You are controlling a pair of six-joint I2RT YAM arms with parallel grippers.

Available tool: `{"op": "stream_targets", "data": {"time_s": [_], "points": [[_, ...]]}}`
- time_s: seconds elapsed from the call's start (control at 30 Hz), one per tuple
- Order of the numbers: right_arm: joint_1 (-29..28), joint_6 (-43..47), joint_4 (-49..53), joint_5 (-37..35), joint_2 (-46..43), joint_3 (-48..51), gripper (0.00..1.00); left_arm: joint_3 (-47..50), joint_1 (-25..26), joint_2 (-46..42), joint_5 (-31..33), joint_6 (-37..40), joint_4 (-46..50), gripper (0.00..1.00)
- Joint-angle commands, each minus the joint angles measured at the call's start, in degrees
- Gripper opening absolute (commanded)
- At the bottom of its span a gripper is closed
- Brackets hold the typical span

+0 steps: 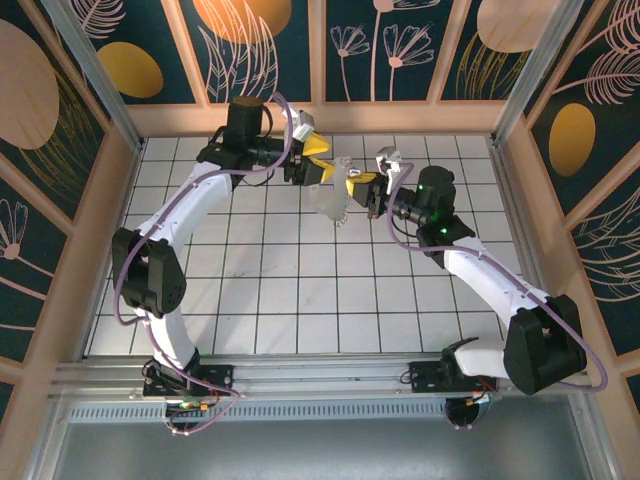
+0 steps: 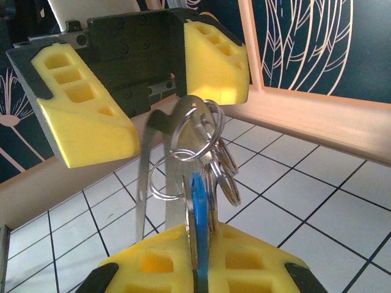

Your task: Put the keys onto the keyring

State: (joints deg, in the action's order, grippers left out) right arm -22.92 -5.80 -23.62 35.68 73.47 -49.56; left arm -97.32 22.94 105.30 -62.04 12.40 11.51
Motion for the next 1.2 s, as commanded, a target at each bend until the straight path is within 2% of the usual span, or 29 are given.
{"op": "stream_targets", "data": {"time_s": [0.0, 0.13, 0.2, 0.37, 0.53, 0.57, 0.73, 0.83, 0.93, 1.0, 1.07, 1.17], "points": [[0.1, 1.4, -1.7, 1.2, -0.6, -1.4, 0.00, -1.8, 0.6, 1.2, -2.4, 0.2, 1.2, 0.71], [0.1, 1.4, -1.7, 1.4, -0.2, -1.7, 0.00, -2.0, 1.0, 1.8, -2.7, 0.3, 1.5, 0.68], [0.0, 1.4, -1.7, 1.4, 0.0, -1.8, 0.00, -2.3, 1.3, 2.2, -2.9, 0.8, 2.1, 0.63], [-0.1, 1.4, -1.7, 1.4, 0.5, -1.9, 0.00, -2.6, 1.8, 2.8, -3.8, 1.1, 2.5, 0.39], [-0.1, 1.6, -1.5, 0.8, 0.8, -2.2, 0.00, -2.7, 2.3, 2.6, -4.9, 3.1, 4.3, 0.11], [0.0, 1.6, -1.5, 0.6, 0.9, -2.3, 0.00, -2.7, 2.3, 2.5, -5.1, 3.4, 4.6, 0.02], [-0.1, 1.2, -1.4, -0.4, 1.3, -2.8, 0.00, -1.1, 2.5, 0.9, -4.1, 3.4, 3.3, 0.00], [0.0, 1.0, -0.8, -1.8, 1.3, -2.8, 0.00, 2.5, 2.5, -1.5, -1.1, -0.7, -3.3, 0.00], [0.1, 0.4, -0.6, -2.2, 0.6, -2.3, 0.13, 7.9, 2.6, -5.0, 4.1, -6.0, -13.0, 0.00], [0.1, 0.0, -1.0, -2.3, 0.1, -1.7, 0.15, 11.5, 2.6, -6.8, 6.8, -9.1, -19.1, 0.00], [0.1, -0.2, -1.1, -2.5, -0.2, -1.4, 0.14, 13.2, 2.7, -8.9, 8.5, -10.6, -22.1, 0.00], [0.1, -0.2, -1.1, -2.4, -0.3, -1.2, 0.00, 14.6, 3.0, -10.1, 10.7, -11.6, -24.2, 0.00]]}}
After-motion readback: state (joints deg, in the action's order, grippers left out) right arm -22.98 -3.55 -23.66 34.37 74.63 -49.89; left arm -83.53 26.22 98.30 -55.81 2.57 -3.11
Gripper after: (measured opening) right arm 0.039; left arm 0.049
